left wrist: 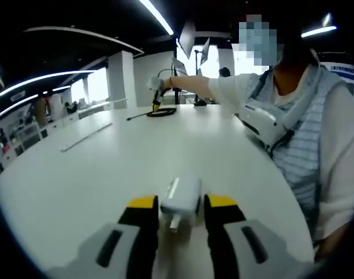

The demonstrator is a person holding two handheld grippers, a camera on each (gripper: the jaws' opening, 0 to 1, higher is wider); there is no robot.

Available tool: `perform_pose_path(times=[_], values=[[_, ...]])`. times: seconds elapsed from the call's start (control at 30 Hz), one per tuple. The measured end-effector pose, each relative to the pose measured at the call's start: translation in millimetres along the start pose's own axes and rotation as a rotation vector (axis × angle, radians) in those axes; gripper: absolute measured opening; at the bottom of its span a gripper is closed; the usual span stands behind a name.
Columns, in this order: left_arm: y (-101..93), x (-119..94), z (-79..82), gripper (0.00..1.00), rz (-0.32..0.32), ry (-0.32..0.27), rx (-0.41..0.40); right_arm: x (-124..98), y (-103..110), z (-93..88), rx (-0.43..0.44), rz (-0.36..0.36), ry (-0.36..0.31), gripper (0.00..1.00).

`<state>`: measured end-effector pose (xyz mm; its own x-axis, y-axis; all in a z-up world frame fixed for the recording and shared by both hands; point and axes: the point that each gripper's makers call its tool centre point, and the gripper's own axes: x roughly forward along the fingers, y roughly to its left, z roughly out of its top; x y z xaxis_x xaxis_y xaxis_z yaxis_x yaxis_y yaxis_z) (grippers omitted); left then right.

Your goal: Plug the desk Type‑C cable into the charger adapter.

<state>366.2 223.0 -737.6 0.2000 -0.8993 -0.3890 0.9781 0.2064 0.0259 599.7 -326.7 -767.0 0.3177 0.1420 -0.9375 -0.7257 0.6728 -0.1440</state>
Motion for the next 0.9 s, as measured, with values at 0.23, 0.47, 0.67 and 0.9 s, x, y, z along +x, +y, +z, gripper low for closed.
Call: perform_pose_path(times=[0.23, 0.47, 0.67, 0.9], values=[[-3.9, 4.6, -1.8, 0.30, -0.001, 0.013, 0.011, -0.8, 3.0, -2.3, -0.028, -0.067, 0.024, 0.03], [-1.9, 2.5, -5.1, 0.30, 0.013, 0.028, 0.012, -5.9, 7.2, -4.9, -0.040, -0.103, 0.011, 0.01], [-3.1, 2.1, -8.3, 0.30, 0.014, 0.044, 0.017, -6.3, 11.5, -8.1, -0.053, -0.095, 0.032, 0.01], [-4.6, 1.0, -10.4, 0.30, 0.010, 0.055, 0.024, -8.2, 23.3, -5.6, -0.095, -0.077, 0.026, 0.01]])
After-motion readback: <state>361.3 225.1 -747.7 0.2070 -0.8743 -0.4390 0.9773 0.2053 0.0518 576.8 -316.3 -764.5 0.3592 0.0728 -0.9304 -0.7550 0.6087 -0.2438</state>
